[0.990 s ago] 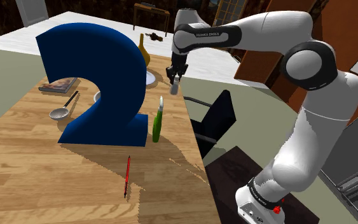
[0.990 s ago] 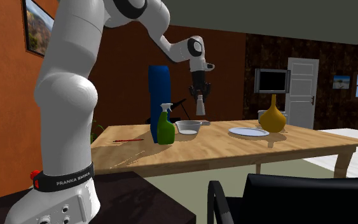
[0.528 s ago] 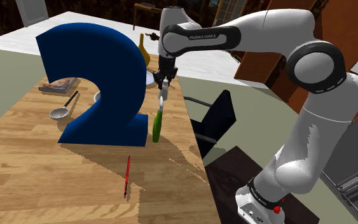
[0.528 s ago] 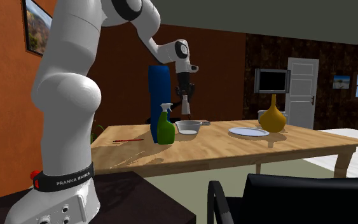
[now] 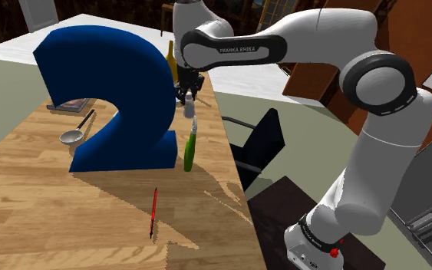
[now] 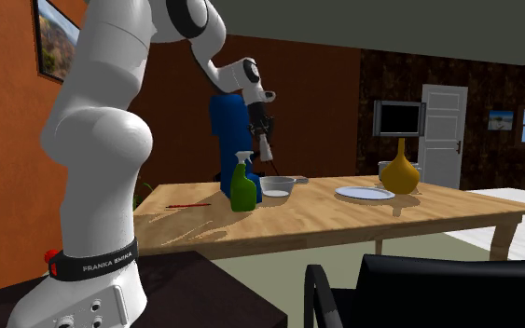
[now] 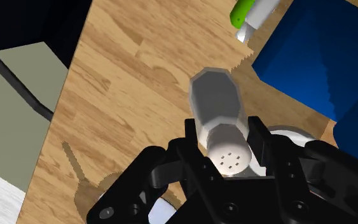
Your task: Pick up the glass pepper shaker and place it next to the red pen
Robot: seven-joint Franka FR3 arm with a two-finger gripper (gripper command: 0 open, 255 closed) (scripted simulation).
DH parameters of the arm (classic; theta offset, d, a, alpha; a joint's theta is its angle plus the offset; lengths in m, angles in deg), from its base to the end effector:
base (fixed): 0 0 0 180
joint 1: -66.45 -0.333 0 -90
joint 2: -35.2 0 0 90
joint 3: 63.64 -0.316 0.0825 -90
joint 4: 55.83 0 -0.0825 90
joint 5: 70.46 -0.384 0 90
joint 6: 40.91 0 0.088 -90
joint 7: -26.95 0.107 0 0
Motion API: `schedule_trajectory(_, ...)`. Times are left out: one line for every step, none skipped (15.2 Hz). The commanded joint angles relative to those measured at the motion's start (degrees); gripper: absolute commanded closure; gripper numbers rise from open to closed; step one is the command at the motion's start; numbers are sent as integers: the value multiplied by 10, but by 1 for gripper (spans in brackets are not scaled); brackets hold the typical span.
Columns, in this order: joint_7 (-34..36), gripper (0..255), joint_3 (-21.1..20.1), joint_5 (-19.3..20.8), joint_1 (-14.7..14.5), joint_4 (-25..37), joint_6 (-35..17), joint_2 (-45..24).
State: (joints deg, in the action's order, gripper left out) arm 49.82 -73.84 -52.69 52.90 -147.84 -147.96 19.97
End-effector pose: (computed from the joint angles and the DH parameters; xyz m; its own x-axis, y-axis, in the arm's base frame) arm 0.6011 0.2273 0.4787 0.9900 0.1101 0.0882 0.0872 -0.9690 0.2311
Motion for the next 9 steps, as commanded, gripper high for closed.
schedule_trajectory(30,255,-32,-77,-19,3,2,-19)
schedule_trajectory(13,255,-9,60,-5,22,11,-12)
schedule_trajectory(14,0,-15,62,0,22,12,-13)
schedule_trajectory(-210,0,-37,26,26,64,48,-24)
schedule_trajectory(-15,0,-24,59,11,42,28,-20)
schedule_trajectory(-15,0,-21,58,9,42,28,-20)
schedule_trajectory(-7,0,-21,78,0,35,23,-29)
schedule_trajectory(1,0,-20,99,-8,28,18,-38)
schedule_trajectory(9,0,-19,119,-16,22,13,-48)
